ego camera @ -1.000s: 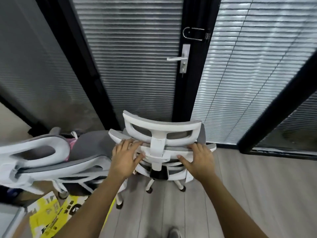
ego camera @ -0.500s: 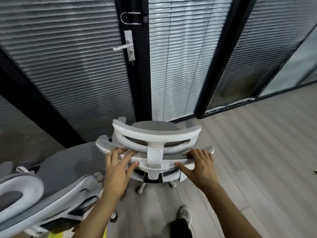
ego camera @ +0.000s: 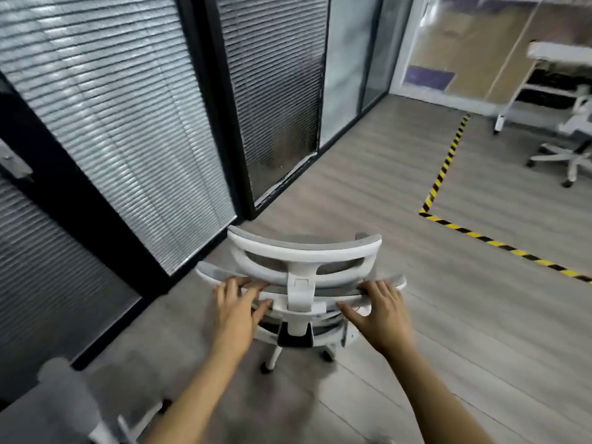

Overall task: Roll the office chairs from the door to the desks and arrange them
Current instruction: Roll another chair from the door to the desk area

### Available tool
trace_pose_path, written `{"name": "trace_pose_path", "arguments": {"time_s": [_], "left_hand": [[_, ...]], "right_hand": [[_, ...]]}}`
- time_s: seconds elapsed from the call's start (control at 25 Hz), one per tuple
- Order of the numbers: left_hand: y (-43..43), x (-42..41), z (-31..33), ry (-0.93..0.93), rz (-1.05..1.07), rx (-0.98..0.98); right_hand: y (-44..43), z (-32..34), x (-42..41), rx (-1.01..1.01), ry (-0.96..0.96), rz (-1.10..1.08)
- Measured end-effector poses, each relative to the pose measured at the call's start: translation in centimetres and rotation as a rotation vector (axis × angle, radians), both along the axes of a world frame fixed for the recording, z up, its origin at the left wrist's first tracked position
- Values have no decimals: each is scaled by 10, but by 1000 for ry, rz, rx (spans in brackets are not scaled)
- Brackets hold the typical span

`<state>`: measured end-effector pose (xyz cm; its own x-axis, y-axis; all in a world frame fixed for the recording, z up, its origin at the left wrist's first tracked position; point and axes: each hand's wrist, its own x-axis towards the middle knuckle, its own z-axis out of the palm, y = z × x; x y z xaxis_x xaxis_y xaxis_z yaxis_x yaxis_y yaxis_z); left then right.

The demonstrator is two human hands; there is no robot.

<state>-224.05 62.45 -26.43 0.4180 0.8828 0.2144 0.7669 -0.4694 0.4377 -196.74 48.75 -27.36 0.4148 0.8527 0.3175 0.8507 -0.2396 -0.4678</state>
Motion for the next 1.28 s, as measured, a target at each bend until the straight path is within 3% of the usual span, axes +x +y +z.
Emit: {"name": "trace_pose_path", "arguments": {"time_s": [0.2,0.64,0.8,1.0,1.16,1.28], "left_hand": [[-26,175,0,-57,-204,14],[-108,586,-5,-142,-599,-40],[-120,740,-9,-184,-721,-34],[-139,944,-16,-198,-869,-24],[-156,1113,-11,-151,-957,-79],[-164,1233,-11,-133,-1044,-46]], "right_hand": [[-78,0,133,78,65,-234],[-226,-5,476,32,54,-547],[-258,-9,593,119,41,-693],[-293,-1,753,73,86,-844],[-318,14,888,-17,233,-958],[-330,11,987,3,205,-1010]]}}
